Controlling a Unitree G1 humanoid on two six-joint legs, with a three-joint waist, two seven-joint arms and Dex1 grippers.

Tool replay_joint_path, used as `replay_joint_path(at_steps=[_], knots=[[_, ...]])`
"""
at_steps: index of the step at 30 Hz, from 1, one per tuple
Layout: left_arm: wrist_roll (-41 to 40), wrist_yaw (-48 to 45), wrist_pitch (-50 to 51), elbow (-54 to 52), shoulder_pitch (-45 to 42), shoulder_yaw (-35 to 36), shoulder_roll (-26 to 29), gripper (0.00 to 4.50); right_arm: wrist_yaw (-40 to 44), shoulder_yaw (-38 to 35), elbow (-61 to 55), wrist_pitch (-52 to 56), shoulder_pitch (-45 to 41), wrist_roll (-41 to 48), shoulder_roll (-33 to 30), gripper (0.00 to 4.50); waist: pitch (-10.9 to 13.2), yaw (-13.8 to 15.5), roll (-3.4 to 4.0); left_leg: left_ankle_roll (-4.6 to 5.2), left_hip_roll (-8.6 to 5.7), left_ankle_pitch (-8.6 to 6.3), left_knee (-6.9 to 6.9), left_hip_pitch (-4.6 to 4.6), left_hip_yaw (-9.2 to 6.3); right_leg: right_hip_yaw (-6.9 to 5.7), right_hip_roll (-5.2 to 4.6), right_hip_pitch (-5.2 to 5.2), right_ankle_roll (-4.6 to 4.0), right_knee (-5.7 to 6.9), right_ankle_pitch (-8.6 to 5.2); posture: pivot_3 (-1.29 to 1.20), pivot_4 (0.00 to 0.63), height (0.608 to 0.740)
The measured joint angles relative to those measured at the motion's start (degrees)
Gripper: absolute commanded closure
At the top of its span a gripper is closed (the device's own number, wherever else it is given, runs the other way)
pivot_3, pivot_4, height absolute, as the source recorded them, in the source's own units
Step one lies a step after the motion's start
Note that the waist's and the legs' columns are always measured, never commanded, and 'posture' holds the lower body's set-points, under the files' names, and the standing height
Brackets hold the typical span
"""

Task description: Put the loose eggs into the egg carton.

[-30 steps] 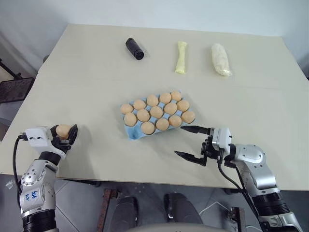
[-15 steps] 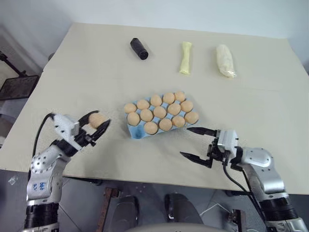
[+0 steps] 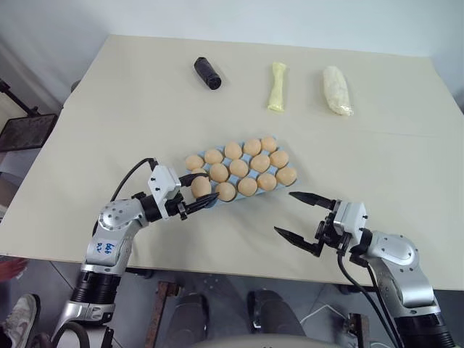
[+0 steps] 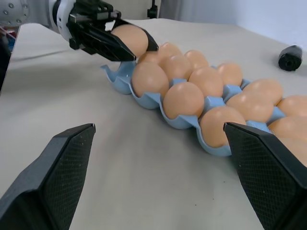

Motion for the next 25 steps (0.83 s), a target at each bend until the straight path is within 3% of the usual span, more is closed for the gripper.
replay_joint_path(at_steps=[4,10,19,25], knots=[[0.4,-0.8,-0.8,0.5,0.0,0.1,0.0,0.29,-0.6,0.0,-0.2,0.0,0.6,-0.1,0.4,0.0,0.0,0.1,0.0,0.0,0.0,0.0,0.01,0.0,-0.01,-0.01,0.0,0.0,0.0,0.01,0.0,0.0,0.15,0.74],[0.3,-0.7,-1.2,-1.5,3.7,1.8,1.6,0.29,-0.9,0.1,-0.2,-0.2,1.2,-0.1,0.5,0.0,0.0,0.0,0.0,0.0,0.02,0.0,0.0,0.02,-0.01,0.0,0.0,0.01,0.0,0.03,0.0,0.0,0.15,0.74],[-1.9,-2.0,-3.0,-7.1,18.9,14.8,10.7,0.29,0.3,-0.9,1.6,-1.1,0.5,0.1,-0.6,0.0,0.0,-0.3,0.04,0.02,0.01,-0.01,-0.09,0.04,-0.01,-0.01,-0.09,0.05,0.0,-0.11,0.0,0.0,0.15,0.74],[-0.5,-3.2,-5.7,-3.4,19.6,15.8,12.0,0.29,0.8,-1.5,5.2,-1.3,-0.8,0.1,-0.6,0.0,0.0,0.2,0.04,0.03,-0.01,0.0,-0.16,0.01,-0.06,-0.05,-0.12,0.05,-0.02,-0.19,0.0,0.0,0.15,0.74]])
